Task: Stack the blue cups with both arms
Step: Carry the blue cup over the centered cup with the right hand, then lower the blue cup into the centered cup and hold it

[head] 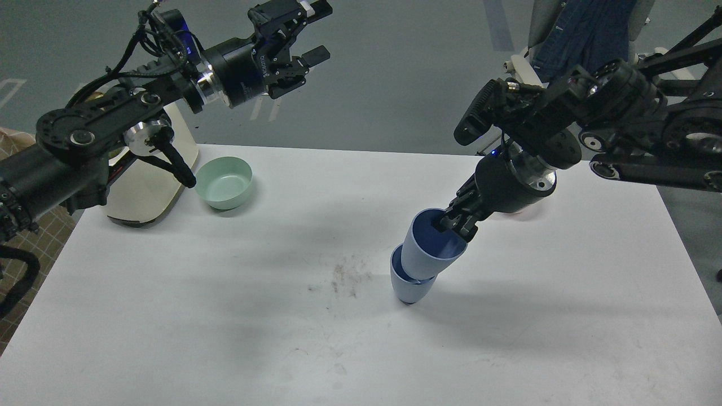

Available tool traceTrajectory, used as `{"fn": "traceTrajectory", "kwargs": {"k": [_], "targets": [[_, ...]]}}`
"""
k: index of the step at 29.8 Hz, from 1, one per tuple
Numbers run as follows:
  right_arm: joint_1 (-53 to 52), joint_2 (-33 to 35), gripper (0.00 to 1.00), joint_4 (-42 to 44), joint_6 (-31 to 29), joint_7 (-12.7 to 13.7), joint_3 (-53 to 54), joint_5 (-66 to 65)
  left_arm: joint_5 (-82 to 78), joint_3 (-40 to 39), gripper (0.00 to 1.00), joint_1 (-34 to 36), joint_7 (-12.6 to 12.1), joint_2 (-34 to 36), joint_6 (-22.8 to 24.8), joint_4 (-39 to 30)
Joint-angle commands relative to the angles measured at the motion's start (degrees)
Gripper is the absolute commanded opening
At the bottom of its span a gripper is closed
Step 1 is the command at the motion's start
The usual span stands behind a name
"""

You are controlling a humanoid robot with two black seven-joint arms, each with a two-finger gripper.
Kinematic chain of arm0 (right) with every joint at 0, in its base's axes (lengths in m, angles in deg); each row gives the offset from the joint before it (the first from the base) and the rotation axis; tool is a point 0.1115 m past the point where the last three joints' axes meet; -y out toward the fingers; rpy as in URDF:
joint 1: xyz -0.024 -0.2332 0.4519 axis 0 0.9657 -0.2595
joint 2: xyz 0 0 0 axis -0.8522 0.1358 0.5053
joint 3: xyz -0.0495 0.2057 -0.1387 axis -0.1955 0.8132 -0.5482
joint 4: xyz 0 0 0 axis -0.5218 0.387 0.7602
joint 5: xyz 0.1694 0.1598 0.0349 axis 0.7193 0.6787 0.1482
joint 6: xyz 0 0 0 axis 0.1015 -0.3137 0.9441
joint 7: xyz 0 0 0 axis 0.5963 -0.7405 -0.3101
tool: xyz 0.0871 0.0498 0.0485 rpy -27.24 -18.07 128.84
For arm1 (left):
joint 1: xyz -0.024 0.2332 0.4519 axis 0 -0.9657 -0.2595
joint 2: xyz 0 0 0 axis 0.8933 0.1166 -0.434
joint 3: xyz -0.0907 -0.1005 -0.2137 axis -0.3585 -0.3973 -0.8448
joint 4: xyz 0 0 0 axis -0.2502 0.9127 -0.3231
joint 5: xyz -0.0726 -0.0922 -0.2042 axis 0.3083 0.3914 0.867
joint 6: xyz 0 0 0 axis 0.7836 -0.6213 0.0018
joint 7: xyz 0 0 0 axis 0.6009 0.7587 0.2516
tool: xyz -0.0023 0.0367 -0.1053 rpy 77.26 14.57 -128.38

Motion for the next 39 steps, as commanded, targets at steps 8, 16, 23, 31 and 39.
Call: {"fn": "traceTrajectory", "kwargs": {"k": [8,16,23,31,39], "targets": [[1.28,-1.71,0.0,1.45,0.1,-0.01,0.0,0.39,0.0,-1.28,0.87,-0.04,0.0,0.28,0.0,-0.01],[2.86,-1.71,0.18,2.15,1.94,-0.01,-0.08,0.39,-0.09,-1.81,0.87,-0.04,0.0,0.28,0.0,-0.01],[3.04,-1.63,0.39,2.24,1.94,-0.01,-0.08,0.47,-0.09,-1.81,0.87,-0.04,0.0,0.1,0.0,-0.01],[2.95,-0.92,0.65,4.34,2.12,-0.01,0.27,4.31,-0.09,-1.72,0.87,-0.04,0.0,0.19,0.0,0.08],[6.71,5.3,0.95,17.25,2.12,-0.01,10.43,27.68,0.09,-1.89,0.91,-0.65,0.0,0.28,0.0,1.83]]}}
